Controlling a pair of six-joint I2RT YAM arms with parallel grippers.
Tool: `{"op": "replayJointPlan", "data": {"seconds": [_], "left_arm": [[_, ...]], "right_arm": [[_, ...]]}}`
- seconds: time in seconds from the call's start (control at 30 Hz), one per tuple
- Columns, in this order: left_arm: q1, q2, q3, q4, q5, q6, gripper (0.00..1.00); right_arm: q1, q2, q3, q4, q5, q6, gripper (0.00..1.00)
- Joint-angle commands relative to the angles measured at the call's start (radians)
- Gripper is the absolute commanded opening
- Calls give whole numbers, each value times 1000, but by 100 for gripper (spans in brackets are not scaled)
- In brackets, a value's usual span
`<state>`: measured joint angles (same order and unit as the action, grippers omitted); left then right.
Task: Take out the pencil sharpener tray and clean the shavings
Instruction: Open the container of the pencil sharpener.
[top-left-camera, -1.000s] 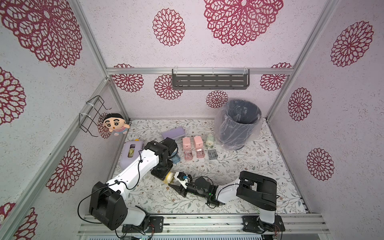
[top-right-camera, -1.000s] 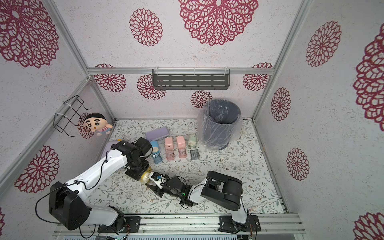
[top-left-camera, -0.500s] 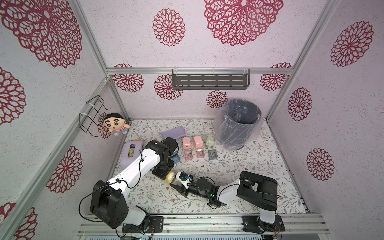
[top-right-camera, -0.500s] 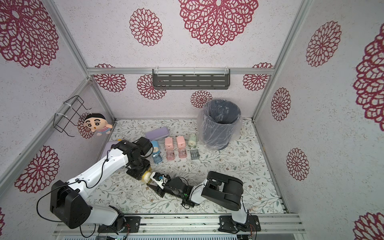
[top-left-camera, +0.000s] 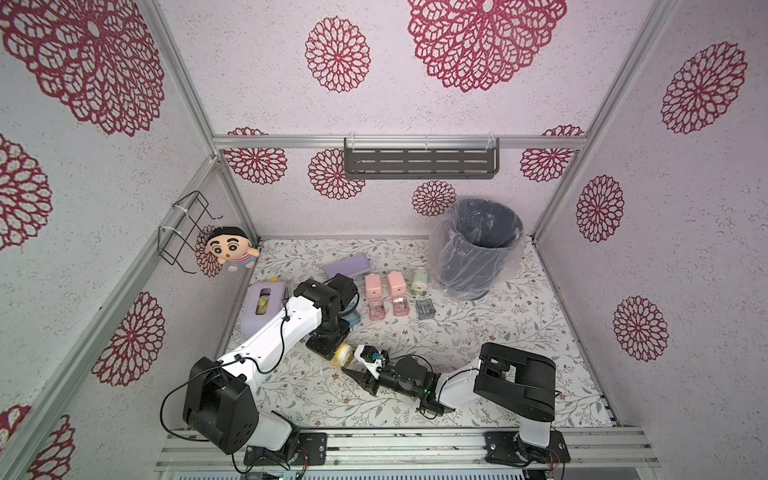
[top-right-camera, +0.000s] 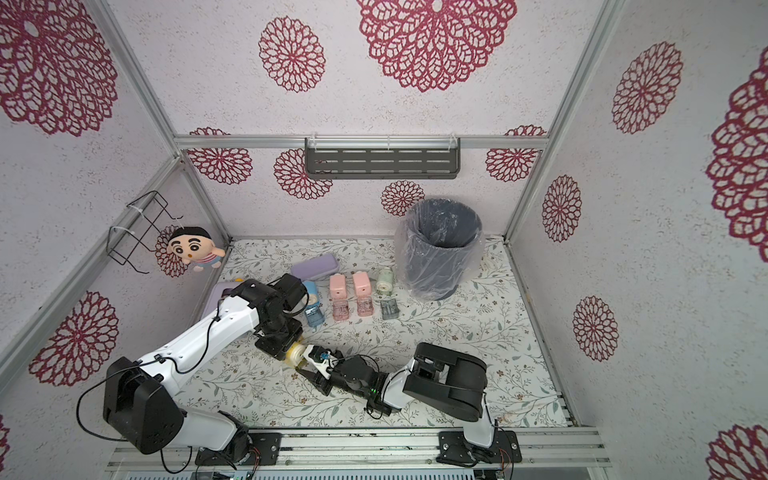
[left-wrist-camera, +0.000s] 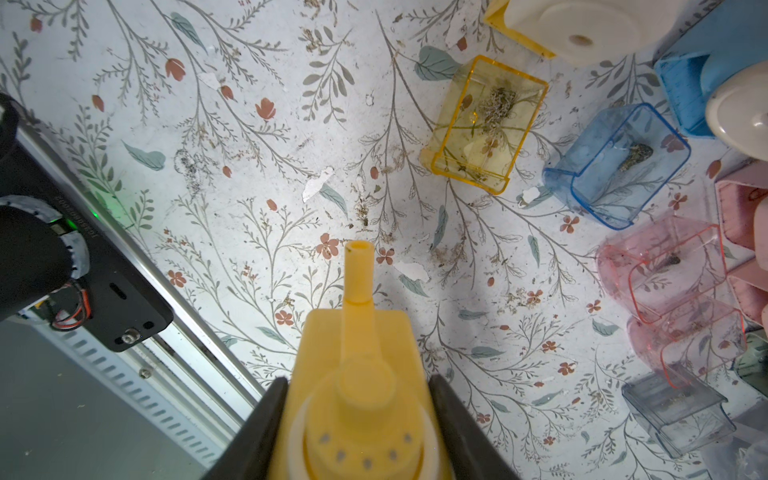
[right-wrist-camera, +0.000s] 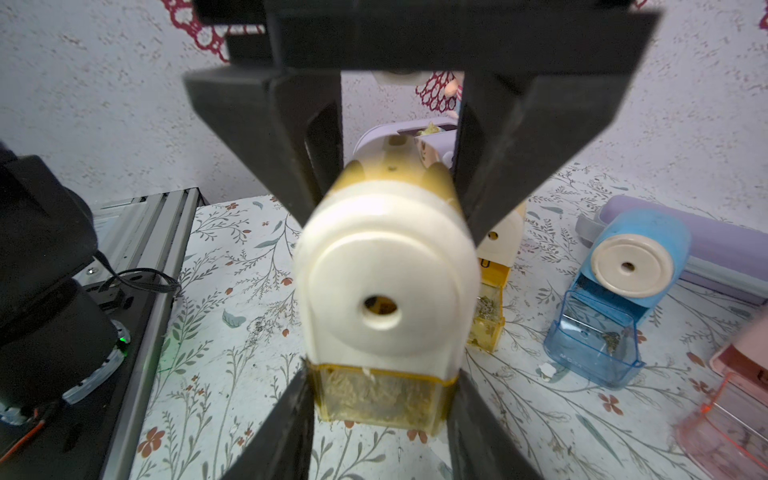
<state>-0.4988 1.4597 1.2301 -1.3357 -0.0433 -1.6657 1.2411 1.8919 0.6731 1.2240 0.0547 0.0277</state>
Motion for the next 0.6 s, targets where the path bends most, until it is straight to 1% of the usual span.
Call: {"op": "replayJointPlan", "data": {"seconds": [0.0, 0.23, 0.5, 0.53, 0.57], "left_arm": [[12, 8, 29, -13, -99, 6, 26], [12, 14, 31, -4, -95, 16, 26], [11, 24, 32, 6, -84, 21, 26], [11, 25, 32, 7, -83, 23, 26], [11, 26, 34, 7, -83, 23, 26]], "right_arm": [[-8, -43, -27, 15, 21, -12, 45], [-25, -61, -53, 33, 12, 1, 46], [-25, -34, -21, 17, -7, 3, 48], [-26, -30, -15, 15, -9, 3, 49], [-25, -25, -11, 12, -9, 5, 53]]}}
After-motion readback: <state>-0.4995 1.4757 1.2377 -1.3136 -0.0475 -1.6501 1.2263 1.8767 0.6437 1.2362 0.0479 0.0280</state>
